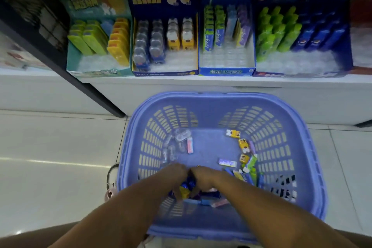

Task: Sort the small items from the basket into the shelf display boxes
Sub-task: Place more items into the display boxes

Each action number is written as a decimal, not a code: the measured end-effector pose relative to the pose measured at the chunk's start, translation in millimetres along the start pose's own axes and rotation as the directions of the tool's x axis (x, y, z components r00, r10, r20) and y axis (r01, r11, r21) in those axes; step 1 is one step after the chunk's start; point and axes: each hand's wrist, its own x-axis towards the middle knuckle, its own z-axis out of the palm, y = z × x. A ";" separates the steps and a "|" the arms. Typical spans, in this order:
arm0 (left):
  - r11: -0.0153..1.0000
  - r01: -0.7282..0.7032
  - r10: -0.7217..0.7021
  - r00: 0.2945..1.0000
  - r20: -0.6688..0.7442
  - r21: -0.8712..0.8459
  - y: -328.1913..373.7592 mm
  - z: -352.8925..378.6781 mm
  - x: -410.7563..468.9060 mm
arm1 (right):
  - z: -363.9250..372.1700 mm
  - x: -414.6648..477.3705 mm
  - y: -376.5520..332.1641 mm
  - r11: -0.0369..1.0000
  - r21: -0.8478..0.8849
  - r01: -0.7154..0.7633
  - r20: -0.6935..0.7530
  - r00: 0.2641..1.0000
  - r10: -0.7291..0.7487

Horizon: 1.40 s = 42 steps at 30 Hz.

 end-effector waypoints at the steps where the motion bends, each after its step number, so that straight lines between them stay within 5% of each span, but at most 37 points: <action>1: 0.998 -0.007 0.009 0.999 0.032 -0.055 -3.7 -0.4 1.9 | -1.3 2.5 2.2 1.000 -0.010 0.001 0.020 1.000 -0.001; 5: 0.992 -0.063 0.075 0.991 0.108 -0.111 -11.9 0.6 6.9 | -9.9 9.9 9.6 1.000 -0.022 -0.019 0.085 0.996 0.021; 9: 0.997 -0.041 0.042 0.999 0.006 -0.070 5.3 9.6 7.2 | -14.2 12.0 13.1 0.997 0.000 -0.072 0.094 0.993 0.072; 18: 0.806 0.181 -0.202 0.979 0.026 -0.563 -23.7 -47.1 -7.8 | -2.0 16.7 0.2 0.989 0.147 0.003 0.142 0.990 -0.024; 20: 0.660 0.119 -0.245 0.967 -0.063 -0.742 -38.8 -71.2 -20.3 | 6.2 19.0 -16.1 0.985 0.167 0.053 0.147 0.986 -0.078; 23: 0.102 -0.041 -0.322 0.944 -0.072 -0.994 -49.5 -93.9 -41.7 | 21.7 24.6 -36.4 0.986 0.150 0.067 0.100 0.992 -0.082; 25: -0.247 -0.169 -0.283 0.954 -0.096 -0.954 -50.9 -101.7 -53.3 | 30.5 27.2 -41.6 0.991 0.119 0.067 0.045 0.996 -0.073; 28: -0.571 -0.271 -0.189 0.962 -0.198 -0.775 -50.3 -104.7 -69.1 | 37.5 28.1 -44.9 0.996 0.078 0.049 -0.040 0.998 -0.046; 32: -0.750 -0.290 -0.190 0.955 -0.227 -0.594 -49.0 -101.4 -78.2 | 29.7 33.5 -50.3 0.999 -0.038 0.003 -0.028 1.000 -0.004; 42: -0.795 -0.310 -0.304 0.947 -0.099 -0.522 -40.7 -91.7 -83.6 | -17.1 9.3 -28.6 0.985 0.167 -0.052 0.025 0.999 0.049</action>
